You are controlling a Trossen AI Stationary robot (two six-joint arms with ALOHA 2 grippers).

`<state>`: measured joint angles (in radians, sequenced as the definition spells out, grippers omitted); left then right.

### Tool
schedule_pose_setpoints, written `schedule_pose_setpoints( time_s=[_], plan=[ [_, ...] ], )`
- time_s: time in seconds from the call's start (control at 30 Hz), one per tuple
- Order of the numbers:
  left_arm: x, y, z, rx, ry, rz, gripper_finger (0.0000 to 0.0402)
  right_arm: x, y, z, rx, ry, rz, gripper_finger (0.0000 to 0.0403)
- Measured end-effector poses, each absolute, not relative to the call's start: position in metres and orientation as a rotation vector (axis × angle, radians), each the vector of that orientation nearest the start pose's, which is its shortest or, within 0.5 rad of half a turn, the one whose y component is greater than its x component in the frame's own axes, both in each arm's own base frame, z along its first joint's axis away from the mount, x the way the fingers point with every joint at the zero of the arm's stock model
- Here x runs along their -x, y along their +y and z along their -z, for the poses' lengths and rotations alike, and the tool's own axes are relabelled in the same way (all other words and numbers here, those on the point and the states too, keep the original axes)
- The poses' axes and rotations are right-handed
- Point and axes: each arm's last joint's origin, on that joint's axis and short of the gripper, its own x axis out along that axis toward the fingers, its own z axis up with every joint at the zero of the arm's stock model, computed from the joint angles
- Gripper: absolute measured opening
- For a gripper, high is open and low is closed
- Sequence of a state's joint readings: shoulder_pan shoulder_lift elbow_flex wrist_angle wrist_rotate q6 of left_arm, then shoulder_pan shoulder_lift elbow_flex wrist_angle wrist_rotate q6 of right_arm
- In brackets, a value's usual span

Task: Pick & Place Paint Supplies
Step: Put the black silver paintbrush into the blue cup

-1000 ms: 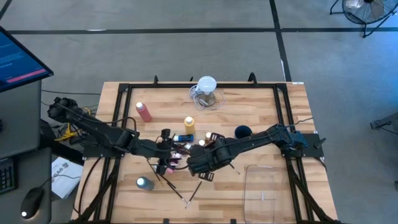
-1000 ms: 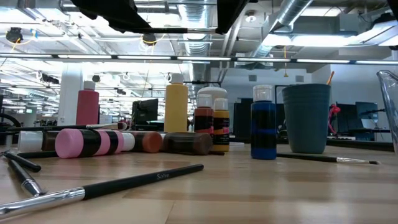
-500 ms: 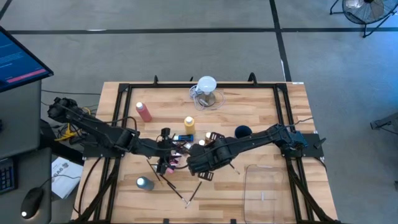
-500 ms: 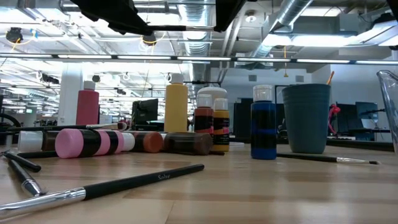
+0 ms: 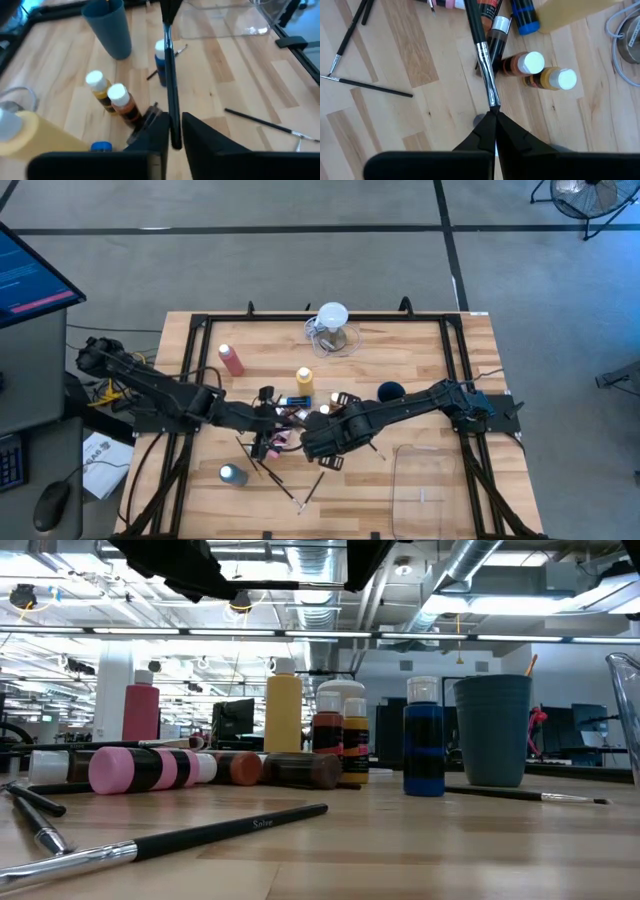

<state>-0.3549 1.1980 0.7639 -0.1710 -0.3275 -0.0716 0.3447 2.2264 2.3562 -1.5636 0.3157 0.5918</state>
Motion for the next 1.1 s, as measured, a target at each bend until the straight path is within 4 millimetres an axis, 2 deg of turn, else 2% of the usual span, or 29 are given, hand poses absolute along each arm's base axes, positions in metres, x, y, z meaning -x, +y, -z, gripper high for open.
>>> schedule_pose_setpoints(
  time_s=[0.07, 0.4, 0.6, 0.73, 0.93, 1.1],
  plan=[
    [-0.238, -0.074, -0.245, -0.112, 0.591, 0.005, 0.0010, -0.406, 0.136, -0.312, -0.033, 1.282, 0.366, 0.0000],
    [-0.239, -0.071, -0.245, -0.107, 0.592, -0.005, 0.0006, -0.399, 0.135, -0.326, -0.017, 1.241, 0.356, 0.0000],
    [-0.241, -0.072, -0.252, -0.107, 0.554, -0.013, 0.0006, -0.380, 0.141, -0.360, 0.034, 1.076, 0.386, 0.0000],
    [-0.242, -0.076, -0.256, -0.113, 0.530, -0.022, 0.0005, -0.358, 0.153, -0.391, 0.117, 0.897, 0.396, 0.0000],
    [-0.235, -0.082, -0.273, -0.108, 0.418, -0.025, 0.0005, -0.324, 0.183, -0.435, 0.251, 0.592, 0.404, 0.0000],
    [-0.225, -0.098, -0.287, -0.108, 0.301, 0.055, 0.0005, -0.307, 0.210, -0.450, 0.333, 0.468, 0.370, 0.0000]
  ],
)
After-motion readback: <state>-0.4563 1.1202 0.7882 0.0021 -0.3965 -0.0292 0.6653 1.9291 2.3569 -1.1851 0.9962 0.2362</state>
